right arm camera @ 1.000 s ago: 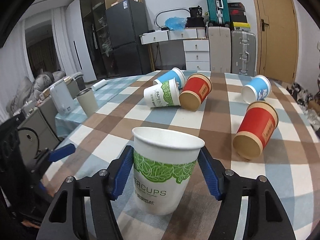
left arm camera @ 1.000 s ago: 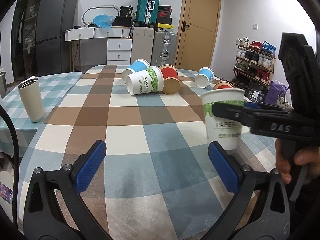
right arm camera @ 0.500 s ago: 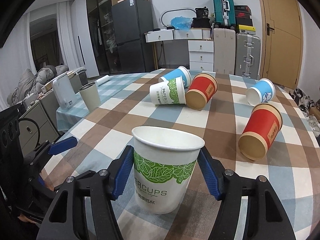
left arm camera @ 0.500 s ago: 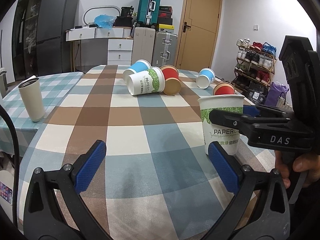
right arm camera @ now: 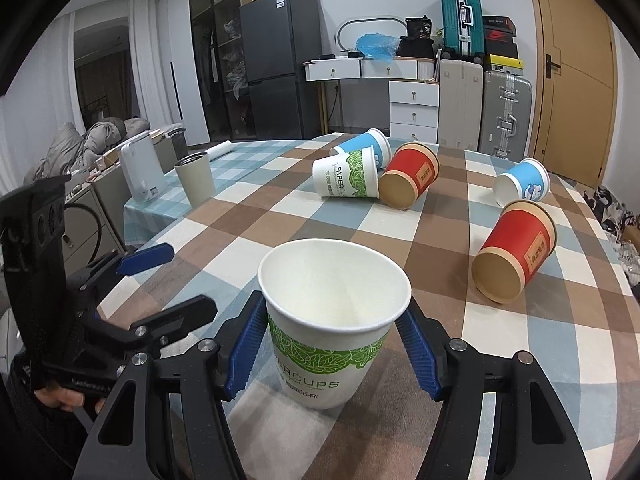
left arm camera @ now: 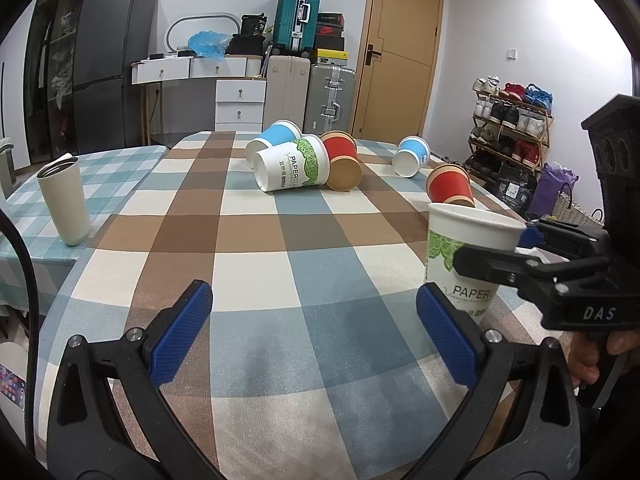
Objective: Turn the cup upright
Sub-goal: 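Lower the upright white cup onto the table and open the right gripper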
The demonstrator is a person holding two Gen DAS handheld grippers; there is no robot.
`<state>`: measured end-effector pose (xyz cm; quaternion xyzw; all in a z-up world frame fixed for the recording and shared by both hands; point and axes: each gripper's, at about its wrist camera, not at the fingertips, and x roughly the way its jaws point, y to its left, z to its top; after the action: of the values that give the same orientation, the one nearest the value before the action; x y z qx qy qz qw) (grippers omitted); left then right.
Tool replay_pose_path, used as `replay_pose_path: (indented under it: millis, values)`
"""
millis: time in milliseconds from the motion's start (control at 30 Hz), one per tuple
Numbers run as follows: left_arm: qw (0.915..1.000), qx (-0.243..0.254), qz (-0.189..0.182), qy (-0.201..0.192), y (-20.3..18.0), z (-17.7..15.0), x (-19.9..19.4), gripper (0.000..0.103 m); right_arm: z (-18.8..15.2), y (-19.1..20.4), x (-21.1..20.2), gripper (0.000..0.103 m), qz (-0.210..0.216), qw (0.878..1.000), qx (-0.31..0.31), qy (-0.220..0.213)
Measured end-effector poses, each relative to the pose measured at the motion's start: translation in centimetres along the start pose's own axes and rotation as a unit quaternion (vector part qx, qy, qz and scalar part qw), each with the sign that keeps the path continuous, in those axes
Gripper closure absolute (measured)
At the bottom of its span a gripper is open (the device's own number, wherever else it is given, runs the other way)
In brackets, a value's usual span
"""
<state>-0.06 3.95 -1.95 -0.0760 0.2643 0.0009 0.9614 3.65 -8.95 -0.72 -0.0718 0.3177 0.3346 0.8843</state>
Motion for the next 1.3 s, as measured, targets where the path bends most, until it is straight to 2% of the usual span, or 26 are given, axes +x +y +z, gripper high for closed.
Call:
replay_pose_path:
  millis: [233,433,700,933,1067,1133,1233,1300]
  values:
    - [1.0000,0.001,0.000,0.000,0.0,0.0,0.0,0.001,-1.3,0.7,-1.0,0.039,0.002,1.000,-0.027,0.002]
    - [1.0000,0.000,0.000,0.000,0.0,0.0,0.1,0.001,-1.0,0.9,-1.2,0.039,-0.011,0.999,-0.030,-0.033]
    - [1.0000,-0.001,-0.001,-0.001,0.0,0.0,0.1,0.001,-0.6,1.3,0.5,0.039,-0.025,0.999,-0.035,-0.025]
    - [1.0000,-0.002,0.001,-0.004,0.3,0.2,0.0,0.001,-0.9,1.2,0.4,0.036,-0.014,0.999,-0.040,-0.027]
    - [0.9999,-0.003,-0.003,-0.015,0.5,0.5,-0.3,0.001,-1.0,0.8,0.0,0.025,-0.012,0.999,-0.034,-0.034]
    - [0.9997,-0.001,-0.002,-0.024,0.4,0.7,-0.6,0.001,-1.0,0.4,-0.4,0.014,-0.008,0.999,-0.027,-0.040]
    - [0.9994,-0.001,-0.003,-0.034,0.3,0.8,-0.9,0.001,-1.1,-0.4,-1.0,0.003,-0.010,0.999,-0.013,-0.045]
    - [0.9993,-0.002,-0.004,-0.037,0.3,0.9,-1.0,0.001,-1.2,-0.9,-1.3,0.002,-0.010,0.999,-0.010,-0.050]
